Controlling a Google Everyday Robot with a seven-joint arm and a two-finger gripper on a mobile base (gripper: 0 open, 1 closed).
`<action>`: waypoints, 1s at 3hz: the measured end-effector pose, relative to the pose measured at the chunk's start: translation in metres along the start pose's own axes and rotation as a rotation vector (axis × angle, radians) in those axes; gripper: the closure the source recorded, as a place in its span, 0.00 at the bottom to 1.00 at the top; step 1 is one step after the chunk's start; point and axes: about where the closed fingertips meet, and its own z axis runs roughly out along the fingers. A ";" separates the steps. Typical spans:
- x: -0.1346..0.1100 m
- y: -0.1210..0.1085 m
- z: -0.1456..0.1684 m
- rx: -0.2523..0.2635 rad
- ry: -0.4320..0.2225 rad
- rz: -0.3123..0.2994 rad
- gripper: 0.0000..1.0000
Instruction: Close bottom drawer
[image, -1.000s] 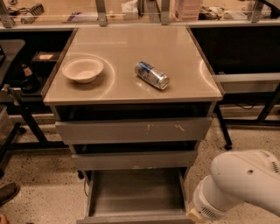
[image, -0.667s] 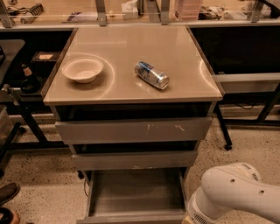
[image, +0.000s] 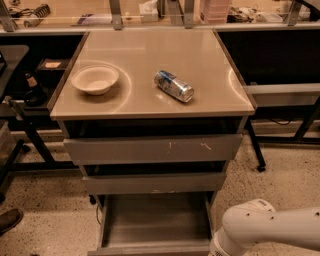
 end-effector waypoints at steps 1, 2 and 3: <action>0.000 0.000 0.000 0.000 0.000 0.000 1.00; 0.002 -0.005 0.019 -0.024 -0.004 0.029 1.00; 0.003 -0.025 0.070 -0.073 -0.026 0.107 1.00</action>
Offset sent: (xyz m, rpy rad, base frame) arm 0.0038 -0.0026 -0.0948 0.0788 0.0972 -0.1307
